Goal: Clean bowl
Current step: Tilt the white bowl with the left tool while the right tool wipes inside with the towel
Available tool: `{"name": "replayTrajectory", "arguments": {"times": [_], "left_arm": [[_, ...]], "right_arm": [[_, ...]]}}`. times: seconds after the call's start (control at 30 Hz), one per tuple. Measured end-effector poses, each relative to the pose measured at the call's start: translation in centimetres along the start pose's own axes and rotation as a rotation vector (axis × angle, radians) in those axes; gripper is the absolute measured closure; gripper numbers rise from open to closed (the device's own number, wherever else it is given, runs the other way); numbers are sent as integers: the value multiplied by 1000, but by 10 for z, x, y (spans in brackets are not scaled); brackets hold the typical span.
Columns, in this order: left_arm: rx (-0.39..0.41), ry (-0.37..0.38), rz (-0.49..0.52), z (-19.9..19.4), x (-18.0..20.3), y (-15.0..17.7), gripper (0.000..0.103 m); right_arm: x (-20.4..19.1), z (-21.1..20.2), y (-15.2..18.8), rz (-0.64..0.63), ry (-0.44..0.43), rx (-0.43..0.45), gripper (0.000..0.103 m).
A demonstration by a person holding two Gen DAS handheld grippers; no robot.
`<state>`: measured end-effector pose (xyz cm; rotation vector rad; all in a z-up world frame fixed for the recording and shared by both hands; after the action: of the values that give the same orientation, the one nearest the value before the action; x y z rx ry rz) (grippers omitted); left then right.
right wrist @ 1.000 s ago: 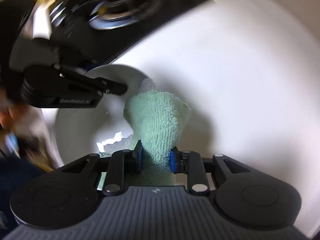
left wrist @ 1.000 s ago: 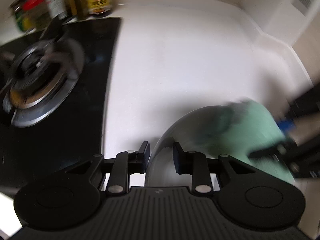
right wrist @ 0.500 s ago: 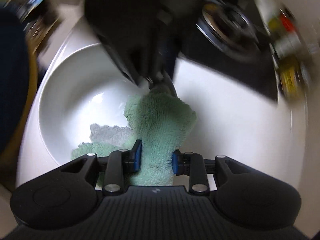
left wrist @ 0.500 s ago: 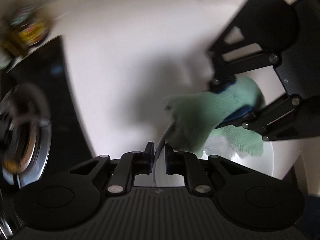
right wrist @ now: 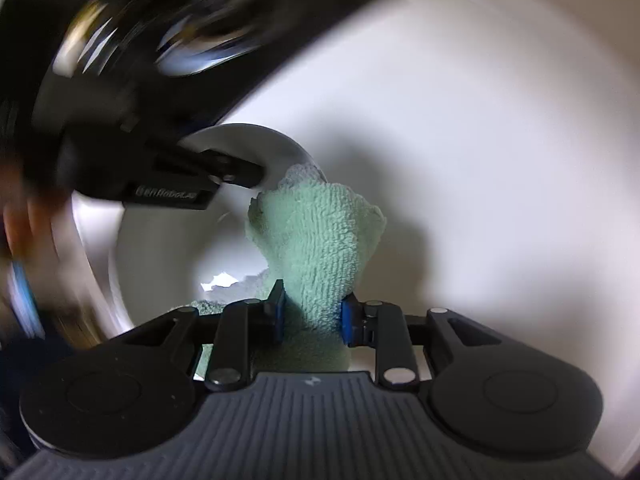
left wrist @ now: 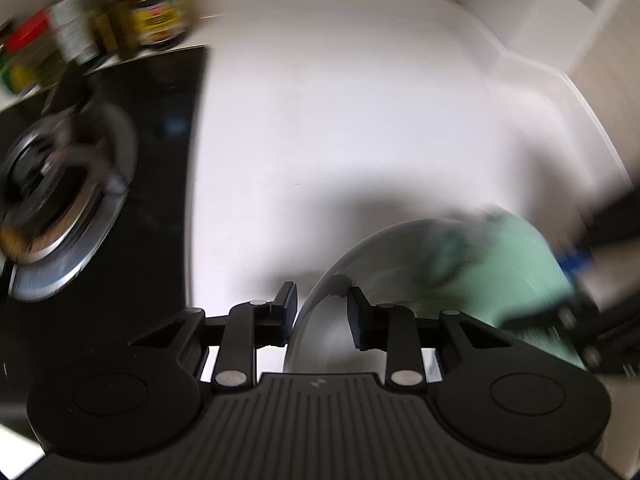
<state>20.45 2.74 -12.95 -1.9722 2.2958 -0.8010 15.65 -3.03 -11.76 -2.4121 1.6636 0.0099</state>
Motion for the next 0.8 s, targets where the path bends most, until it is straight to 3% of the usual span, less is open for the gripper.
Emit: {"name": "replayTrajectory", "arguments": {"times": [0.07, 0.17, 0.23, 0.33, 0.47, 0.53, 0.6, 0.7, 0.8], "left_arm": [[25, -40, -45, -4, 2, 5, 63], [-21, -92, -2, -5, 8, 13, 75], [-122, -76, 122, -3, 12, 18, 82], [-182, -34, 224, -4, 18, 13, 85], [-286, 34, 348, 6, 28, -13, 87], [-364, 56, 401, 17, 32, -20, 87], [-376, 66, 404, 22, 33, -22, 86], [-284, 54, 322, 19, 26, -22, 76], [-181, 31, 235, 15, 19, -20, 68]], "right_arm": [[-4, -1, 5, -31, 11, 3, 80], [-9, -1, 8, -85, 29, 9, 80], [-18, 5, -5, -331, 92, 38, 79], [-31, 10, -21, -694, 152, 77, 79], [-58, 14, -24, -1160, 121, 135, 78], [-66, 17, -27, -1278, 112, 136, 77], [-69, 18, -28, -1311, 107, 136, 77], [-59, 13, -31, -1187, 112, 131, 78], [-45, 12, -37, -883, 103, 99, 80]]}}
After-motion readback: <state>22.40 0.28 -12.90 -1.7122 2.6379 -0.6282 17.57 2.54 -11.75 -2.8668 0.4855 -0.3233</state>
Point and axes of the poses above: each gripper's, at about its wrist camera, not at the fingertips, and z roughly the way its jaws point, x to its right, y to its underside, the point moved 9 cm from there along z, roughly the way its jaws point, and after that the axes turned 13 degrees about y, right-handed, at the moved point
